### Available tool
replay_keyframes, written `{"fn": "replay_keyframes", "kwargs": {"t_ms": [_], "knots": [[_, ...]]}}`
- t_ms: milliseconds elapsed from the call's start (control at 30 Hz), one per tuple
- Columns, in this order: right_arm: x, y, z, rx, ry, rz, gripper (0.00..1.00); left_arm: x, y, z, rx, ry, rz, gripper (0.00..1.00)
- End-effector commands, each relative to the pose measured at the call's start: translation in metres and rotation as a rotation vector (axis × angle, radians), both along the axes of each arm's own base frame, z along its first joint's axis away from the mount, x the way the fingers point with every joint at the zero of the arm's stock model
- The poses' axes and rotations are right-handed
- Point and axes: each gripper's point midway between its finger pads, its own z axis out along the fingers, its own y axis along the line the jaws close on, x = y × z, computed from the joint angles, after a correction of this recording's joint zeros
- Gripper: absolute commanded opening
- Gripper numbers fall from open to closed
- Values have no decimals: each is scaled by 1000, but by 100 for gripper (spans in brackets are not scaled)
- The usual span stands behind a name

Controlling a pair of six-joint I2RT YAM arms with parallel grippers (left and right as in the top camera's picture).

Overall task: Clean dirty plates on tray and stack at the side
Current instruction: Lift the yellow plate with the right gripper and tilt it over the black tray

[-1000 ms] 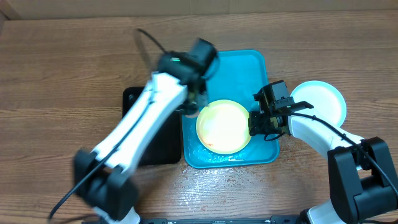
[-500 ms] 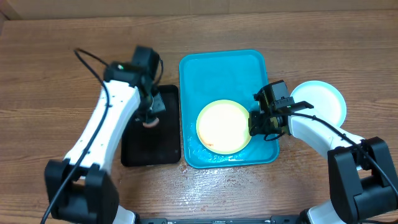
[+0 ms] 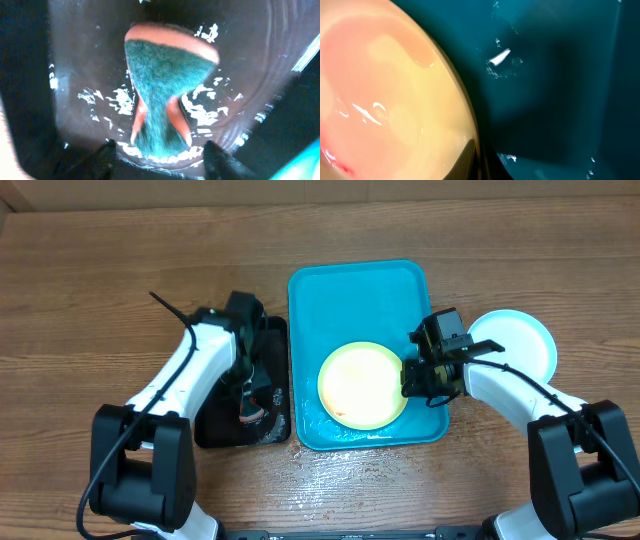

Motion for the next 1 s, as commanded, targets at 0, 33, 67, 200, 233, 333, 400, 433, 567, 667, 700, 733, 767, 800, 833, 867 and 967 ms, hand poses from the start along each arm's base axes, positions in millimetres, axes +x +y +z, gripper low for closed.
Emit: {"fn": "replay_keyframes", "kwargs": {"t_ms": [0,33,67,200,233,333,400,433,567,667,700,733,767,800,833,867,967], "knots": [[21,-6,31,-41,-67,-17,4,30,-2,45,-51,-99,-16,63],[25,-8,42,-67,-79,-19,4,35,0,58,-54,-117,-15,65],[28,-12,57,-113,-95,-16,4,42,3,75,-58,-144,-11,70],[39,-3,104,-242,-176,55,4,64,14,129,-79,-252,21,87],[41,5,116,-259,-205,87,4,70,16,145,-96,-285,18,97],[48,34,148,-292,-314,179,4,82,23,188,-144,-383,25,100],[51,55,165,-299,-390,215,4,87,31,215,-160,-445,49,100],[52,68,172,-299,-433,232,4,88,35,228,-167,-472,58,100],[50,117,189,-280,-580,290,4,85,52,266,-167,-554,99,100],[45,146,199,-274,-669,315,4,81,60,281,-162,-586,118,100],[44,152,201,-285,-693,312,4,80,61,284,-160,-589,122,100],[42,158,204,-305,-723,310,4,78,62,284,-158,-585,125,100],[40,163,206,-340,-759,306,4,76,64,283,-147,-575,128,100],[39,167,207,-368,-784,301,4,74,66,282,-133,-567,131,100],[38,170,208,-396,-809,296,4,71,69,280,-117,-555,136,100],[36,174,208,-422,-830,293,4,69,71,278,-105,-544,138,100],[30,184,206,-470,-871,297,4,65,74,275,-81,-523,144,100]]}}
